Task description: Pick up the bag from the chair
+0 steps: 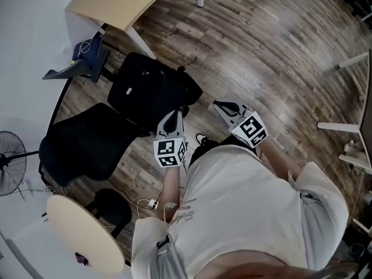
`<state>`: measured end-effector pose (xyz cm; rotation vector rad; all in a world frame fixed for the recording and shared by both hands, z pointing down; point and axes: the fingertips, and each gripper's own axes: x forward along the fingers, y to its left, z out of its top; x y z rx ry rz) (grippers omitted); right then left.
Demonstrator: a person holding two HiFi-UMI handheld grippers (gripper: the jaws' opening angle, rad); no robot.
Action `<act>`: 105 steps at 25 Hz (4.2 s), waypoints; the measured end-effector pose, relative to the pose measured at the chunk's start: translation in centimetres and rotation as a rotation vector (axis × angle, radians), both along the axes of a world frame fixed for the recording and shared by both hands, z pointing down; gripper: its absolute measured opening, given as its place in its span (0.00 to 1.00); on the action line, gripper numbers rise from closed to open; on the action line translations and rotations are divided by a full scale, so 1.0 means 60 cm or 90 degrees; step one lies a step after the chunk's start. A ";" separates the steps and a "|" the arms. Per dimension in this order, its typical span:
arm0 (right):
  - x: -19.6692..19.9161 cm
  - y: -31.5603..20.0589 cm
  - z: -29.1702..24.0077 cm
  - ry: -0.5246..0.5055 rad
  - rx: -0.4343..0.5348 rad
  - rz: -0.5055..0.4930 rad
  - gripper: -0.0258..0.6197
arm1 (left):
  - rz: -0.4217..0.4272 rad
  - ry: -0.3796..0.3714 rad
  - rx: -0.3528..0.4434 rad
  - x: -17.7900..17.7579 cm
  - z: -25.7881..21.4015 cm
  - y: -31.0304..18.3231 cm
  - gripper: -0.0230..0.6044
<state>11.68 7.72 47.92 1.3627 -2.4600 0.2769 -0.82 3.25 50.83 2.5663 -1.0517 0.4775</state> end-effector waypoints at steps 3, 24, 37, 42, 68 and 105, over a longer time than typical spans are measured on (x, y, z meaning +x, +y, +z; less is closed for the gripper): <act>-0.004 -0.038 0.008 -0.012 0.006 0.002 0.03 | -0.030 -0.001 0.014 -0.021 -0.006 -0.027 0.08; -0.071 -0.288 0.038 -0.045 -0.003 -0.266 0.03 | -0.291 0.010 -0.029 -0.113 -0.024 -0.159 0.08; -0.103 -0.345 0.087 -0.058 -0.034 -0.386 0.03 | -0.370 -0.043 -0.059 -0.145 0.010 -0.149 0.08; -0.107 -0.354 0.094 -0.090 -0.069 -0.375 0.03 | -0.351 0.018 -0.077 -0.144 0.043 -0.135 0.08; -0.108 -0.246 0.351 0.121 -0.296 -0.401 0.17 | -0.226 0.038 -0.311 -0.180 0.354 0.004 0.26; -0.098 -0.209 0.505 0.039 -0.630 -0.666 0.25 | -0.045 0.084 -0.447 -0.108 0.504 -0.011 0.30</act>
